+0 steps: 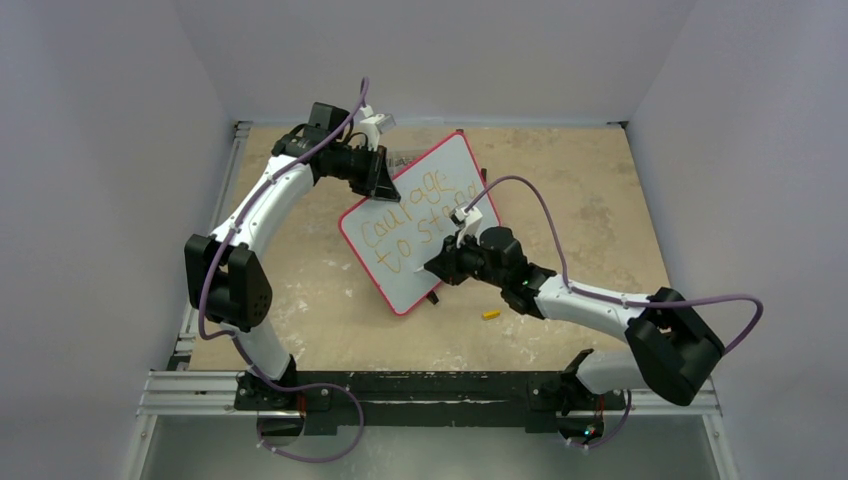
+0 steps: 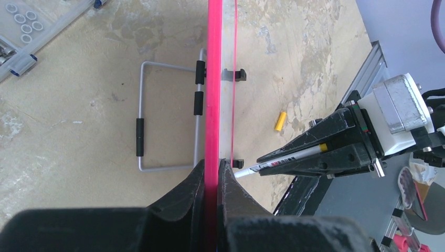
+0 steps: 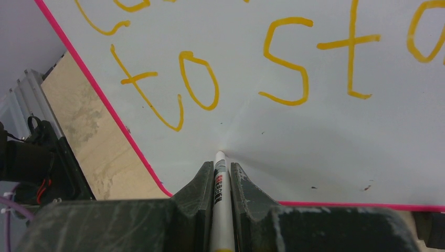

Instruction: Write a sentence on the whiteboard

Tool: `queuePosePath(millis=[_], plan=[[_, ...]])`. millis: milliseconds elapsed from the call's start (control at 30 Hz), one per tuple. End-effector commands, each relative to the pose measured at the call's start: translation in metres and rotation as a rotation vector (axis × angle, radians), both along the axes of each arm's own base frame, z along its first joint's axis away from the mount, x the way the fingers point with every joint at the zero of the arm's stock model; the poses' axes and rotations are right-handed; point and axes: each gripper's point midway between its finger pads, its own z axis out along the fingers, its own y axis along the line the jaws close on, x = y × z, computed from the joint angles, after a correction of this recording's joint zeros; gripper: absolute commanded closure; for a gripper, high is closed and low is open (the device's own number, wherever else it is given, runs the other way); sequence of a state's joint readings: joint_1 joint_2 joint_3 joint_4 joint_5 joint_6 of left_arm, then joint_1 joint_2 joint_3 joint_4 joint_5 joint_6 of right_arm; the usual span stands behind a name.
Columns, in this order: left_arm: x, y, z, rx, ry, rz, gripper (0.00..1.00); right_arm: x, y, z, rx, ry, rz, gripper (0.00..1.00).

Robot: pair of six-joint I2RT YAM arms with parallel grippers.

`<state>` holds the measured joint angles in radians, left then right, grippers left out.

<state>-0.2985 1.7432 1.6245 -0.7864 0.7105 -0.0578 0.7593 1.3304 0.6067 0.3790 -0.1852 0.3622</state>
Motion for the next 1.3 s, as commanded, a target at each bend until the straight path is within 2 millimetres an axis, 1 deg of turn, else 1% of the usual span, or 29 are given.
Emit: queuePosePath(millis=[0,200,433,700,900,1067,1267], plan=[[0.004,0.023,-0.036,0.172,0.004,0.014,1.0,0.019,-0.007,0.006,0.018,-0.057,-0.11,1.0],[0.003,0.023,-0.034,0.168,0.0,0.015,1.0,0.03,-0.018,0.001,-0.03,-0.061,-0.188,1.0],[0.002,0.022,-0.032,0.164,-0.001,0.015,1.0,0.039,-0.031,0.007,-0.064,-0.076,-0.271,1.0],[0.001,0.022,-0.032,0.162,-0.003,0.014,1.0,0.036,-0.036,0.016,-0.082,-0.091,-0.265,1.0],[0.002,0.022,-0.032,0.162,-0.003,0.015,1.0,0.024,-0.024,0.037,-0.015,-0.137,-0.163,1.0],[0.001,0.022,-0.032,0.162,-0.002,0.014,1.0,0.025,-0.015,0.048,0.023,-0.151,-0.14,1.0],[0.001,0.021,-0.032,0.161,-0.002,0.012,1.0,0.035,-0.007,0.053,0.034,-0.158,-0.146,1.0]])
